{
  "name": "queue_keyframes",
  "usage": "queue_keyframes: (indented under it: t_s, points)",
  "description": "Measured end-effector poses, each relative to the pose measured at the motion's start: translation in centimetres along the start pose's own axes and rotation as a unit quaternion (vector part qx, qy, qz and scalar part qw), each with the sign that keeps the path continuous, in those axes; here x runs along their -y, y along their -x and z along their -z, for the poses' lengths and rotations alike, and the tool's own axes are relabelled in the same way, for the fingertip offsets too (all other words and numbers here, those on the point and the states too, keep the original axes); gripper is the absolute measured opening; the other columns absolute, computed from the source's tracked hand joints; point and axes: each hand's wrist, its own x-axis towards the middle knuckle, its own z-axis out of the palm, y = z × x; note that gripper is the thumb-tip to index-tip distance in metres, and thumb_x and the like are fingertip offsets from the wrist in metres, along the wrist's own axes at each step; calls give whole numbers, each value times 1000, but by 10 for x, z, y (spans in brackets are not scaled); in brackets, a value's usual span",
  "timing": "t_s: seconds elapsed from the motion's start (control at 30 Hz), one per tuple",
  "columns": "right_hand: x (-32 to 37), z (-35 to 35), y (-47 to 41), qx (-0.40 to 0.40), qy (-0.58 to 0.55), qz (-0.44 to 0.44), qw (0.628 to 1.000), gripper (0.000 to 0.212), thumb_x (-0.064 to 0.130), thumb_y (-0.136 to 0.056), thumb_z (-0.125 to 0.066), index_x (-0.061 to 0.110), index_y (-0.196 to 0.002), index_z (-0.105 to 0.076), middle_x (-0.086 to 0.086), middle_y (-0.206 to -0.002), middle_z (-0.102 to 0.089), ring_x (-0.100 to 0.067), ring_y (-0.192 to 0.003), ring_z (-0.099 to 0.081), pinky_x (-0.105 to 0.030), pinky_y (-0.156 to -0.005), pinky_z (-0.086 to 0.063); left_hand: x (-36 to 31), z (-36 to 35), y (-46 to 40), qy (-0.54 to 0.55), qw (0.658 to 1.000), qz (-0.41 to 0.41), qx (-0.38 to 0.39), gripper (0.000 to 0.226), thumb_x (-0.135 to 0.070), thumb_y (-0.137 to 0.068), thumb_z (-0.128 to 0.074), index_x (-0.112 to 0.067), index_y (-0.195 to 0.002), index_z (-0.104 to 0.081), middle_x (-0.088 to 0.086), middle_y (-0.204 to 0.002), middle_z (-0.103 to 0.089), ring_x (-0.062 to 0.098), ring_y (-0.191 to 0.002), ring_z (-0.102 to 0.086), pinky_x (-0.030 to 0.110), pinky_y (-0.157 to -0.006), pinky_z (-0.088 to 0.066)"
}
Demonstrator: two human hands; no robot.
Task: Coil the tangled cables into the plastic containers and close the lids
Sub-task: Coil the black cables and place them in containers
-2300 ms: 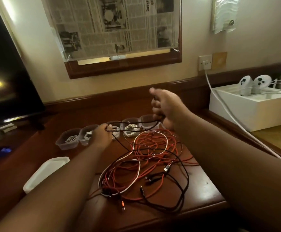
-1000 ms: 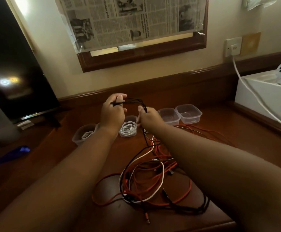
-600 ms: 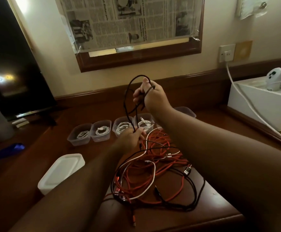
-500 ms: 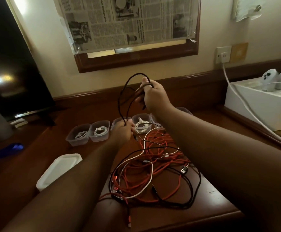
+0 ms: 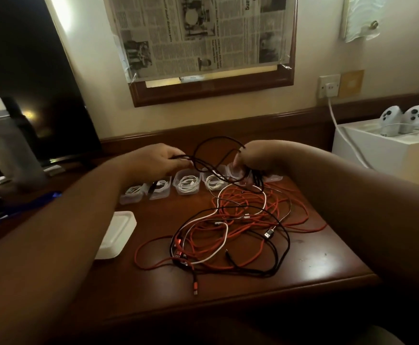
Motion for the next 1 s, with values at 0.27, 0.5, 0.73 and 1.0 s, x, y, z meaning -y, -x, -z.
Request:
queue_keyframes:
  t_s: [0.27, 0.5, 0.73, 1.0]
  points:
    - [-3, -37, 55, 231, 163, -1, 959, 24, -2, -92, -58, 17, -106, -65, -10, -104, -70, -24, -88, -69, -42, -85, -58, -48, 7, 73, -15, 977, -14, 213, 30, -39, -102, -45, -22, -108, -68, -3, -72, -64, 10, -62, -54, 21, -57, -44]
    - [7, -50, 86, 175, 167, 71, 968, 33, 21, -95, -61, 17, -128, -56, -7, -122, -63, -26, -112, -61, -38, -95, -53, -71, -13, 97, 18, 993, -42, 112, 45, -44, -102, -44, -15, -72, -60, -5, -56, -52, 9, -50, -47, 20, -52, -41]
    - [33, -58, 112, -160, -242, 156, 944, 27, 28, -96, -56, 17, -72, -54, 1, -62, -48, -15, -53, -44, -31, -56, -40, -75, -38, 96, 427, 902, 57, 9, 51, -43, -104, -31, -22, -57, -27, -3, -48, -20, 13, -45, -9, 23, -46, -6]
    - [50, -73, 130, -35, -317, 105, 942, 47, 52, -99, -45, 11, -82, -60, -11, -78, -66, -23, -71, -63, -35, -67, -54, -90, -66, 96, 454, 874, 62, -159, 27, -29, -102, -45, -16, -90, -65, 7, -87, -62, 20, -80, -58, 32, -67, -44]
